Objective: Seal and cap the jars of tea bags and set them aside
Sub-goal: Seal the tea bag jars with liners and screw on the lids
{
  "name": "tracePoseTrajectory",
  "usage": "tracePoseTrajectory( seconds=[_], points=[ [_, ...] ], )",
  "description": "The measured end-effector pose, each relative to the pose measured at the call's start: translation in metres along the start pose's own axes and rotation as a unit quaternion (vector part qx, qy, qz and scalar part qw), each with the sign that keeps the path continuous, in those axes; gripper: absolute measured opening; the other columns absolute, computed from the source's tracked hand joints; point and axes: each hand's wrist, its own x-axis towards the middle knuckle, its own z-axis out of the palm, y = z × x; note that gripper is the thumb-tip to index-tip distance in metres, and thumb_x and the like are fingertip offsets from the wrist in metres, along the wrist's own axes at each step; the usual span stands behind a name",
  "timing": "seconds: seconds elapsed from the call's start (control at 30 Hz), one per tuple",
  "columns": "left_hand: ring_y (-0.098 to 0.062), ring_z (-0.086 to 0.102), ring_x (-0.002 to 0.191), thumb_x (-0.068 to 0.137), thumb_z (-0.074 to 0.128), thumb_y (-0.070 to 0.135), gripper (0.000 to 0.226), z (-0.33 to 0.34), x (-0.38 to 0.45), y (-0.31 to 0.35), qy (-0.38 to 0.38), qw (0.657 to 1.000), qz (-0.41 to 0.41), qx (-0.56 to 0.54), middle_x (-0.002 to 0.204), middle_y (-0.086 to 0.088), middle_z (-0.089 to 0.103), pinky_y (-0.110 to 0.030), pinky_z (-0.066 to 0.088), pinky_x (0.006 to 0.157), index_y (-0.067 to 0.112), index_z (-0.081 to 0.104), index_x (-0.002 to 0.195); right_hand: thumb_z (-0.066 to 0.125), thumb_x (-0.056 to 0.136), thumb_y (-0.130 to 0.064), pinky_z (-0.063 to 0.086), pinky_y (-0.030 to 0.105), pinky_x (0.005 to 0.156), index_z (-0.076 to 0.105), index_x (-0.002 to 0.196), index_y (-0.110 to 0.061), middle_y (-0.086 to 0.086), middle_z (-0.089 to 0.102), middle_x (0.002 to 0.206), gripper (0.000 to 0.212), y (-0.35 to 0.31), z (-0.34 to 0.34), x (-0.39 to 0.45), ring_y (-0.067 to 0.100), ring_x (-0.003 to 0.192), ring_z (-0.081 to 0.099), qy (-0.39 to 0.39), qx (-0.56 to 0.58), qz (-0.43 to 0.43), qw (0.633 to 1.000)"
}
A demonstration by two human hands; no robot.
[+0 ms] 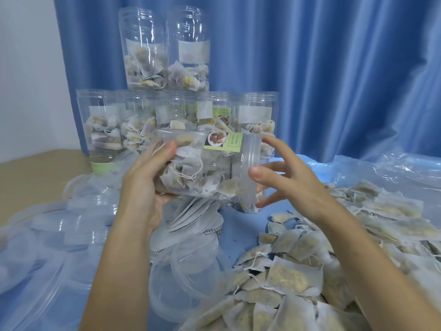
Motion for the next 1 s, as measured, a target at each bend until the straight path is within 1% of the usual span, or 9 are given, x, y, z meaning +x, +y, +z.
tracePoseTrajectory(
  seconds=[0.1,0.2,0.27,0.33,0.43,0.53,0.63,0.8,1.0],
  points=[
    [-0.005,0.071,0.080,0.056,0.075,0.039,0.062,0.003,-0.001,0.001,-0.004,1.000,0.022,-0.005,0.092,0.017,0.073,-0.040,0.053,0.074,0.030,0.063,0.116,0.046,0.053,-0.088,0.057,0.034,0.061,0.055,0.120,-0.036,0.013,0.072,0.073,0.085,0.001,0.009,0.002,0.030,0.060,0.070,0.003,-0.009,0.099,0.995],
    [-0.001,0.070,0.086,0.052,0.079,0.043,0.068,0.004,-0.001,0.001,0.015,1.000,0.018,0.003,0.098,0.020,0.072,-0.041,0.052,0.079,0.033,0.062,0.117,0.025,0.050,-0.095,0.060,0.036,0.072,0.054,0.126,-0.039,0.007,0.071,0.104,0.098,0.000,0.012,0.001,0.020,0.083,0.070,-0.019,-0.038,0.125,0.991],
    [-0.013,0.067,0.101,0.054,0.078,0.045,0.071,0.002,0.000,-0.001,0.031,1.000,0.002,-0.003,0.107,0.015,0.071,-0.051,0.050,0.087,0.034,0.060,0.122,0.033,0.049,-0.097,0.054,0.038,0.089,0.031,0.138,-0.054,-0.013,0.048,0.141,0.099,-0.005,0.008,0.000,0.009,0.115,0.058,-0.051,-0.052,0.085,0.994],
    [-0.020,0.065,0.106,0.053,0.077,0.046,0.073,0.002,-0.001,-0.003,0.046,0.999,-0.004,-0.008,0.108,0.012,0.071,-0.054,0.048,0.090,0.034,0.060,0.123,0.070,0.056,-0.072,0.052,0.030,0.088,0.013,0.131,-0.071,-0.030,0.022,0.148,0.095,-0.012,0.004,-0.003,0.000,0.127,0.043,-0.086,-0.022,0.010,0.996],
    [-0.019,0.067,0.102,0.053,0.076,0.044,0.075,0.003,0.000,-0.006,0.056,0.998,-0.012,-0.013,0.103,0.010,0.073,-0.053,0.048,0.090,0.030,0.059,0.125,0.084,0.061,-0.036,0.057,0.023,0.074,0.043,0.123,-0.062,-0.032,0.041,0.130,0.079,-0.008,0.004,-0.003,0.003,0.107,0.057,-0.050,-0.073,-0.064,0.994],
    [-0.017,0.071,0.087,0.053,0.076,0.042,0.066,0.006,0.001,-0.007,0.050,0.999,-0.018,-0.004,0.097,0.008,0.074,-0.049,0.049,0.085,0.027,0.066,0.116,0.066,0.067,-0.060,0.059,0.033,0.068,0.059,0.110,-0.044,-0.005,0.066,0.102,0.046,0.001,0.012,0.000,0.013,0.077,0.065,0.063,-0.025,0.006,0.998],
    [-0.021,0.069,0.096,0.051,0.079,0.038,0.059,0.014,-0.001,-0.008,0.043,0.999,-0.023,0.007,0.101,0.006,0.074,-0.051,0.050,0.086,0.025,0.070,0.108,0.036,0.063,-0.082,0.058,0.044,0.075,0.058,0.104,-0.039,0.000,0.071,0.074,0.064,0.005,0.009,0.002,0.013,0.065,0.067,0.114,-0.080,0.094,0.986],
    [-0.028,0.072,0.087,0.055,0.074,0.043,0.066,0.016,-0.003,-0.006,0.051,0.997,-0.046,-0.026,0.100,-0.004,0.074,-0.062,0.052,0.079,0.016,0.065,0.114,0.068,0.058,-0.064,0.056,0.025,0.080,0.022,0.129,-0.070,-0.024,0.050,0.126,0.085,-0.003,-0.011,0.000,0.003,0.102,0.064,-0.061,0.010,0.012,0.998],
    [-0.032,0.070,0.091,0.072,0.070,0.042,0.059,0.016,-0.009,-0.004,0.065,0.997,-0.038,-0.017,0.108,-0.015,0.070,-0.061,0.054,0.073,0.007,0.060,0.118,0.076,0.044,-0.067,0.055,0.023,0.071,0.035,0.121,-0.065,-0.017,0.058,0.104,0.086,-0.010,-0.002,-0.006,0.006,0.073,0.069,0.019,-0.108,-0.061,0.992]
  ],
)
